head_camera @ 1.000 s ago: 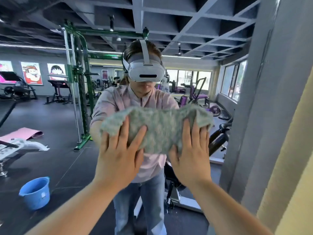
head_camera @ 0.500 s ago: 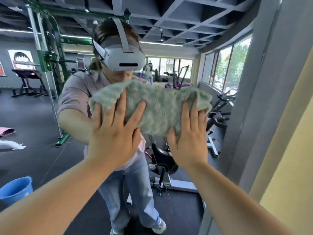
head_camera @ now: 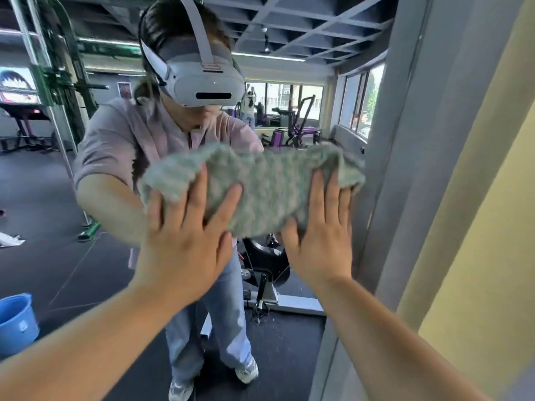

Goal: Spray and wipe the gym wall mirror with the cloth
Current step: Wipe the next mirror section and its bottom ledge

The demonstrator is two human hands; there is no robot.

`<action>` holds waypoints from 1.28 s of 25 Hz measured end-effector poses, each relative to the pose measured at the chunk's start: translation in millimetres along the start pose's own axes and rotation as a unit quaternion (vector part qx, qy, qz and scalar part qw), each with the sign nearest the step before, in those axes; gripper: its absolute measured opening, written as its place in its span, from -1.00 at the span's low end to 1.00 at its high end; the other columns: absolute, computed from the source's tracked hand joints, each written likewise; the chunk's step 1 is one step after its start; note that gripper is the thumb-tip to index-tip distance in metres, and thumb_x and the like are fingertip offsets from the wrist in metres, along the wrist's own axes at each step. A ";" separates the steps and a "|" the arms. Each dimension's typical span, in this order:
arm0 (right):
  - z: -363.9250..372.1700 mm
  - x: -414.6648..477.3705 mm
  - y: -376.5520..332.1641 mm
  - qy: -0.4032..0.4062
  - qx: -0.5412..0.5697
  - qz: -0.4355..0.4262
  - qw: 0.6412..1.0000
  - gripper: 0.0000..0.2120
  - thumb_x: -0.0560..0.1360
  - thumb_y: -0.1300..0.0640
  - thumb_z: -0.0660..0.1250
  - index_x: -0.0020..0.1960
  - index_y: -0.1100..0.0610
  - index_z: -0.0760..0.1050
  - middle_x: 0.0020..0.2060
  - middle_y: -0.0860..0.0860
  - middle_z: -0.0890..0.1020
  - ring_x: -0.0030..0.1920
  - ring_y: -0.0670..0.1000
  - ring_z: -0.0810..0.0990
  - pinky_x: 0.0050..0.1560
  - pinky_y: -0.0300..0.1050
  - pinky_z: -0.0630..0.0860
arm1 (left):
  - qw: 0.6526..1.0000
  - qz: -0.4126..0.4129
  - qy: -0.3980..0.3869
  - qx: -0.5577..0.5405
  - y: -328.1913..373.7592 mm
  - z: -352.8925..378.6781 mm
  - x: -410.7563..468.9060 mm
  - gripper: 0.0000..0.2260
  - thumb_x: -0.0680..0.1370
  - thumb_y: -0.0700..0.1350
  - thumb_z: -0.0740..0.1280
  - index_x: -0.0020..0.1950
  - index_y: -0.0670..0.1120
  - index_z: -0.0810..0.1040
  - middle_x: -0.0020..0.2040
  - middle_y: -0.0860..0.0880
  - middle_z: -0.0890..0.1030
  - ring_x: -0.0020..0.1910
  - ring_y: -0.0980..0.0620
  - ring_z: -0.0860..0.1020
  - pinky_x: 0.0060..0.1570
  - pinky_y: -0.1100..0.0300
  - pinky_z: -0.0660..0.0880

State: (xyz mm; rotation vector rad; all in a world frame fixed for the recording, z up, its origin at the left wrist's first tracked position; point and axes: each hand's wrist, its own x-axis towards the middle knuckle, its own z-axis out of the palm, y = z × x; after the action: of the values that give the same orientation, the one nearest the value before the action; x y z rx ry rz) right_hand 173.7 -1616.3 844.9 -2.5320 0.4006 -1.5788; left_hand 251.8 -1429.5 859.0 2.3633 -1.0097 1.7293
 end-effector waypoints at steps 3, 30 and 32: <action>-11.5 15.4 36.0 -0.025 -0.004 -0.015 1.000 -0.29 0.51 -0.05 0.03 0.57 0.19 -0.08 0.52 0.25 0.12 0.50 0.31 0.06 0.53 0.14 0.00 | 1.000 0.022 0.000 -0.002 28.9 3.8 14.6 -0.42 0.58 0.06 0.12 0.58 -0.03 0.12 0.51 -0.36 0.13 0.36 -0.31 0.19 0.39 -0.25 0.00; -37.6 71.9 9.8 0.010 0.072 -0.006 0.997 -0.35 0.63 -0.10 0.04 0.58 0.15 -0.13 0.57 0.15 -0.06 0.55 0.19 -0.13 0.46 -0.11 -0.25 | 0.999 -0.030 -0.007 -0.009 20.3 -10.0 52.0 -0.44 0.62 0.15 0.07 0.58 0.05 0.05 0.54 -0.35 0.01 0.46 -0.40 0.12 0.43 -0.27 -0.06; -40.5 81.0 6.5 0.034 0.040 -0.007 0.999 -0.34 0.63 -0.11 0.06 0.59 0.13 -0.14 0.57 0.12 -0.09 0.56 0.15 -0.15 0.47 -0.12 -0.25 | 0.998 -0.051 0.024 -0.033 10.3 -16.1 67.6 -0.45 0.61 0.14 0.08 0.58 0.06 0.06 0.55 -0.32 -0.02 0.50 -0.36 0.06 0.44 -0.24 -0.12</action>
State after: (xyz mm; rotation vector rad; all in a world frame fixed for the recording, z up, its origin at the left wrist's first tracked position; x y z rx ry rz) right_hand 170.3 -1644.9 931.0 -2.4313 0.3212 -1.6555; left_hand 244.1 -1463.3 920.1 2.2784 -0.9074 1.6817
